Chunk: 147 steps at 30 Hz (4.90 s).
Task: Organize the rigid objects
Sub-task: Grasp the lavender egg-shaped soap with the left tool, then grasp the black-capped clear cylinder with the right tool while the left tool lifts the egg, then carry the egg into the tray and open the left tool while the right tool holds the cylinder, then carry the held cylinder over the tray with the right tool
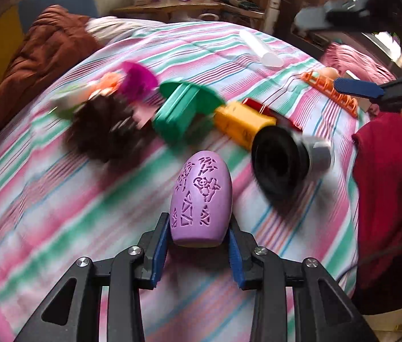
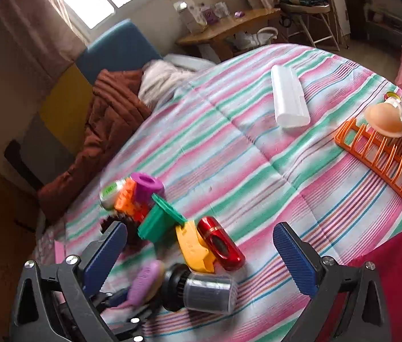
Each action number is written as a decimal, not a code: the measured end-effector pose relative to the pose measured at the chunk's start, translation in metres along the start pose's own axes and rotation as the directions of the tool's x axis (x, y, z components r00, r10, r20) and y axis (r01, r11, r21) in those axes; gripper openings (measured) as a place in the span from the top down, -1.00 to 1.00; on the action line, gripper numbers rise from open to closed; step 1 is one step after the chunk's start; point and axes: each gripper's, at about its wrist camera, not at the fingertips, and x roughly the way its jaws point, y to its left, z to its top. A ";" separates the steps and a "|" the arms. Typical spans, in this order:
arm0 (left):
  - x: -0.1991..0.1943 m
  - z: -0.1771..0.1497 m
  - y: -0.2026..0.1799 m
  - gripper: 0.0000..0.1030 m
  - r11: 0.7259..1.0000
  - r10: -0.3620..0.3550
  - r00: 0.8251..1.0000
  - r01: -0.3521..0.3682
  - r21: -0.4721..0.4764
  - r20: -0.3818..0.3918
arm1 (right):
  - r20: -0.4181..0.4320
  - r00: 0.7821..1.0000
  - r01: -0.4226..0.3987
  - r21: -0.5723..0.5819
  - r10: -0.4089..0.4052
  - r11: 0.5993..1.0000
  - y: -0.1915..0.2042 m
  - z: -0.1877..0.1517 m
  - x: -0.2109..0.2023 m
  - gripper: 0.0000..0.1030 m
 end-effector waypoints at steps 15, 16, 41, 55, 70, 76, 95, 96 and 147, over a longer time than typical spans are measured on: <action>-0.041 -0.066 0.026 -0.09 0.960 0.113 0.993 -0.097 -0.264 0.046 | -0.255 0.965 0.031 -0.110 -0.058 0.993 0.014 -0.032 0.044 -1.00; -0.041 -0.064 0.025 -0.23 0.962 0.106 0.993 -0.089 -0.257 0.054 | -0.259 0.964 0.035 -0.115 -0.064 0.993 0.014 -0.032 0.045 -1.00; -0.102 -0.073 0.034 0.15 0.911 0.288 0.948 -0.228 -0.344 0.135 | -0.299 0.950 -0.072 -0.491 -0.091 0.868 0.089 -0.087 0.069 -0.38; -0.181 -0.118 0.073 0.15 0.788 0.464 0.876 -0.339 -0.514 0.134 | -0.235 0.955 0.009 -0.590 -0.182 0.807 0.093 -0.102 0.083 -0.36; -0.195 -0.178 0.130 0.15 0.682 0.481 0.875 -0.334 -0.650 0.055 | -0.196 0.963 0.027 -0.617 -0.187 0.786 0.098 -0.105 0.085 -0.36; -0.204 -0.189 0.179 0.15 0.666 0.490 0.870 -0.335 -0.666 0.052 | -0.190 0.963 0.033 -0.622 -0.192 0.782 0.100 -0.109 0.082 -0.36; -0.137 -0.148 0.320 0.15 0.610 0.525 0.847 -0.442 -0.658 -0.082 | -0.180 0.966 0.033 -0.628 -0.186 0.777 0.099 -0.111 0.083 -0.36; -0.134 -0.148 0.326 0.15 0.599 0.535 0.839 -0.456 -0.658 -0.095 | -0.180 0.966 0.033 -0.628 -0.186 0.778 0.099 -0.111 0.083 -0.36; -0.233 -0.225 0.135 0.00 0.535 0.611 0.791 -0.425 -0.730 -0.012 | -0.073 0.979 0.076 -0.730 -0.189 0.679 0.124 -0.133 0.080 -0.35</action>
